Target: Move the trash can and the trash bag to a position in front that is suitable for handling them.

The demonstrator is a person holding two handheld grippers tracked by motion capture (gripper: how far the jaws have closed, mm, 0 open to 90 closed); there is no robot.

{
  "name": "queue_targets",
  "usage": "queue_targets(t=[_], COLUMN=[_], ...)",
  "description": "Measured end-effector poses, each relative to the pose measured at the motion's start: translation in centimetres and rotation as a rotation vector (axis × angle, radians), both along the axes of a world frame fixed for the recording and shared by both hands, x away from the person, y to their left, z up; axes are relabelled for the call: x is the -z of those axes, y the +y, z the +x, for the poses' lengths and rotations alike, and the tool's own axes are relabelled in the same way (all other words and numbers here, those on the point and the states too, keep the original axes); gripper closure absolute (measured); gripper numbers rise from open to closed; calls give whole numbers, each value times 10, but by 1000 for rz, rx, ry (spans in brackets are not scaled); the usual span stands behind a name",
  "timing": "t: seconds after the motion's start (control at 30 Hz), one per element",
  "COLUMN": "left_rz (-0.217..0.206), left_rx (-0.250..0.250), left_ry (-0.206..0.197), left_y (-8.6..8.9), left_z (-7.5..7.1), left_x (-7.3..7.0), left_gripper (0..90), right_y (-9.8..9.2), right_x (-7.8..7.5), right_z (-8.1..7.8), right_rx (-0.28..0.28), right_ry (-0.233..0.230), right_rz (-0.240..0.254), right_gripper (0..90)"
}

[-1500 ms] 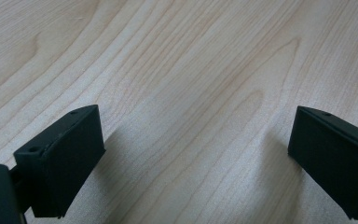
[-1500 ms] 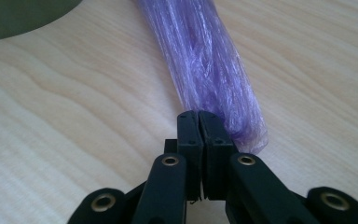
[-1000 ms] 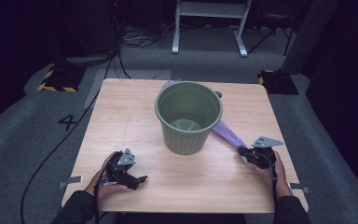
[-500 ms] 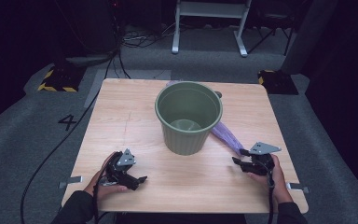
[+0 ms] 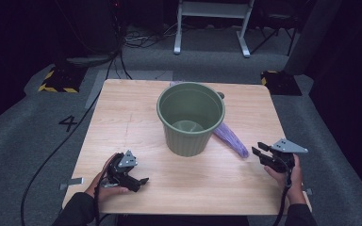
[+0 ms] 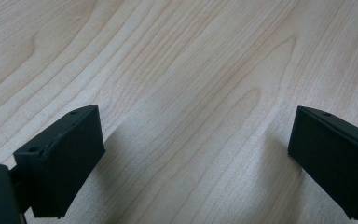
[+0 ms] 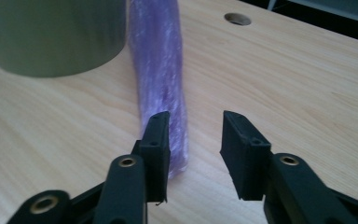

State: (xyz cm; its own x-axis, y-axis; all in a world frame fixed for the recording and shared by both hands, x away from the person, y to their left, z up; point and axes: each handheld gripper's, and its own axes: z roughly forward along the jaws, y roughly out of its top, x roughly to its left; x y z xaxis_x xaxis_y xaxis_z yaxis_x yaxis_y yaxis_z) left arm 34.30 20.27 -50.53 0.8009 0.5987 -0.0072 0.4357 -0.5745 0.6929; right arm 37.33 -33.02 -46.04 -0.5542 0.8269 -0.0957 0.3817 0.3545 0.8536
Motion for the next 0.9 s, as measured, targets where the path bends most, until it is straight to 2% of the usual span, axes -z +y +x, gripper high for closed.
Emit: queue_targets(t=[0.03, 0.07, 0.1, 0.13, 0.3, 0.33, 0.57, 0.9], left_rz=[0, 0, 0, 0, 0, 0, 0, 0], left_rx=[0, 0, 0, 0, 0, 0, 0, 1], left_ry=[0, 0, 0, 0, 0, 0, 1, 1], left_y=[0, 0, 0, 0, 0, 0, 0, 0], left_z=[0, 0, 0, 0, 0, 0, 0, 0], left_x=[0, 0, 0, 0, 0, 0, 0, 0], left_gripper=[30, 31, 31, 31, 30, 30, 30, 31], right_y=[-1, 1, 1, 5, 13, 16, 21, 29], right_x=[1, 6, 6, 11, 17, 21, 33, 37], right_z=[3, 8, 8, 12, 15, 18, 21, 17], right_rx=[8, -5, -5, -19, -65, -83, -140, -208], right_ry=[5, 35, 35, 55, 88, 109, 166, 191], right_rz=[1, -11, -11, -31, -57, -68, -84, -79], right_gripper=[694, 718, 718, 750, 782, 796, 862, 866])
